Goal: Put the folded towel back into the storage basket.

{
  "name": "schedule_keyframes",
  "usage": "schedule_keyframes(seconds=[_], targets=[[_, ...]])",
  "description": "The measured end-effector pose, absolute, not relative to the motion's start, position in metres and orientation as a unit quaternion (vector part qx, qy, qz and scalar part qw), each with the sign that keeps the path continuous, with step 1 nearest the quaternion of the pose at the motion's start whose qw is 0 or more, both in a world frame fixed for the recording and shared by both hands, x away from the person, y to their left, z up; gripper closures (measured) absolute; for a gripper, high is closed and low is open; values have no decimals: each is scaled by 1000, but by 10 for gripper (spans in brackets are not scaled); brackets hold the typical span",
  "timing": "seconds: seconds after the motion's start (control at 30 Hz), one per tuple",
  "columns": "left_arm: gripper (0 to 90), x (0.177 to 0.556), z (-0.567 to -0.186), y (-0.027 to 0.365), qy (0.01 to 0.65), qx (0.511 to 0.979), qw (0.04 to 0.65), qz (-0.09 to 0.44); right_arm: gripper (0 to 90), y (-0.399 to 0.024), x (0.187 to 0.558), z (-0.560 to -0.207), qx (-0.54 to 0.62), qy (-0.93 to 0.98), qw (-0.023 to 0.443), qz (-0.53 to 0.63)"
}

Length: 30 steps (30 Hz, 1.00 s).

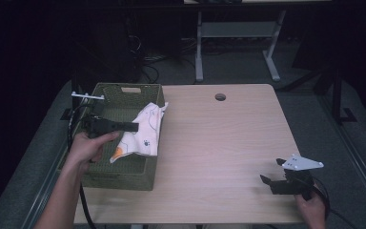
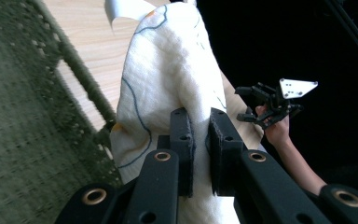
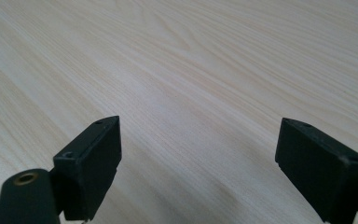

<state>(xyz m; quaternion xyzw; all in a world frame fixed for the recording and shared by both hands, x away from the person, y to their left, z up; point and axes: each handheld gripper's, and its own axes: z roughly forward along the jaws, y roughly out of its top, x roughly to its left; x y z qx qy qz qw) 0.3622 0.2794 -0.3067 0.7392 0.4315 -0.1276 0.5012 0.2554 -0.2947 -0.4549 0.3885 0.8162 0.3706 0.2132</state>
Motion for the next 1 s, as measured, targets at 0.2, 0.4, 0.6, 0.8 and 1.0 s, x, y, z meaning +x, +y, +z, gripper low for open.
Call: schedule_keyframes(seconds=[0.2,0.4,0.6,0.8,1.0], targets=[[828,363,-309,296,439,738,498,-121,138,-294,256,-455,391,816,212,369],[828,366,-314,309,451,740,487,-112,138,-293,256,-456,389,818,210,368],[828,368,-322,318,464,748,463,-99,138,-291,256,-456,390,819,210,364],[824,373,-328,315,460,779,422,-63,137,-292,255,-456,390,819,210,364],[822,380,-338,305,452,817,356,-24,137,-292,256,-457,390,821,207,361]])
